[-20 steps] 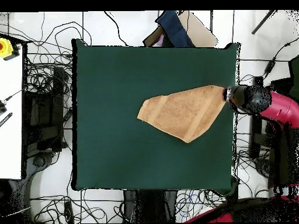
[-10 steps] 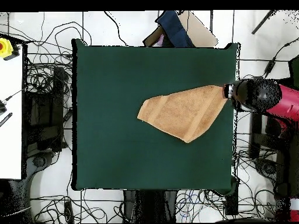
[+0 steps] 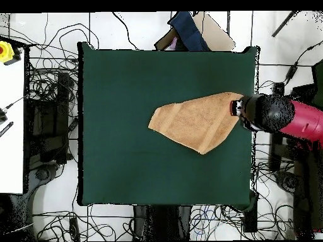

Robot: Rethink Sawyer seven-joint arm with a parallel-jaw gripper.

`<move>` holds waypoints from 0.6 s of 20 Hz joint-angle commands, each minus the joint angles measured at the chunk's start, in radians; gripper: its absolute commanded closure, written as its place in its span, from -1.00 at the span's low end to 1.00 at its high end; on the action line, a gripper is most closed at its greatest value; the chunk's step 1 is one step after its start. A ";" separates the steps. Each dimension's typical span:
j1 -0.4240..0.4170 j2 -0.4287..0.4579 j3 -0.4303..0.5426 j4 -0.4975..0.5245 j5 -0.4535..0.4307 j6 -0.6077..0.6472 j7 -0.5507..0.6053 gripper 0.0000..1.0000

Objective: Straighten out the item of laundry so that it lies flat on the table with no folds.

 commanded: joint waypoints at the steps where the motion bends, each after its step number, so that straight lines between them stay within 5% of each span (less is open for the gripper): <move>1: 0.063 0.050 -0.079 0.228 0.024 -0.191 0.306 -1.00; 7: 0.118 0.163 -0.138 0.206 0.020 -0.374 0.350 -1.00; 12: 0.144 0.172 -0.168 0.250 0.070 -0.420 0.350 -1.00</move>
